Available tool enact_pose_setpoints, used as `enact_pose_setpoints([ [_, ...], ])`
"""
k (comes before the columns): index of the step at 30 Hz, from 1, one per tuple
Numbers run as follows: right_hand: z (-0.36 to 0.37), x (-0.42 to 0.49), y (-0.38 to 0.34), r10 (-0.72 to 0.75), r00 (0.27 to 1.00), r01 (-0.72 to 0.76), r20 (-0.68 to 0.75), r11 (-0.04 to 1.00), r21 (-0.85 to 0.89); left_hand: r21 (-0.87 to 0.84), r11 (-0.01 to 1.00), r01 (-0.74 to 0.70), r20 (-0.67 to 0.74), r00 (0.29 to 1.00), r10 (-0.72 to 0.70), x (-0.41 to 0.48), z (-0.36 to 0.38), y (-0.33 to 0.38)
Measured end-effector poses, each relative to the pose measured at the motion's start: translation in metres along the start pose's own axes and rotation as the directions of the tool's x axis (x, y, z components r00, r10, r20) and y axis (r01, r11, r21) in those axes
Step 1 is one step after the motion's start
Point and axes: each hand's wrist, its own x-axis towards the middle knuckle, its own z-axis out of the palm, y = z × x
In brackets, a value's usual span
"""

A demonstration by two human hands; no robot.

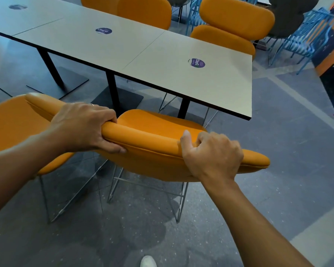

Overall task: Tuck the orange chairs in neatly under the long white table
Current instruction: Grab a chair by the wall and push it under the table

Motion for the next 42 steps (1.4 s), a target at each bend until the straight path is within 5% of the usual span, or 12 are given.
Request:
enact_pose_setpoints([
  [13, -0.026, -0.019, 0.004, -0.147, 0.95, 0.169, 0.275, 0.984, -0.059, 0.045, 0.996, -0.076, 0.049, 0.996, 0.074, -0.01, -0.002, -0.006],
  [42, 0.02, 0.024, -0.075, 0.025, 0.997, -0.011, 0.073, 0.981, -0.194, -0.009, 0.988, -0.152, 0.054, 0.987, 0.153, 0.065, 0.009, -0.106],
])
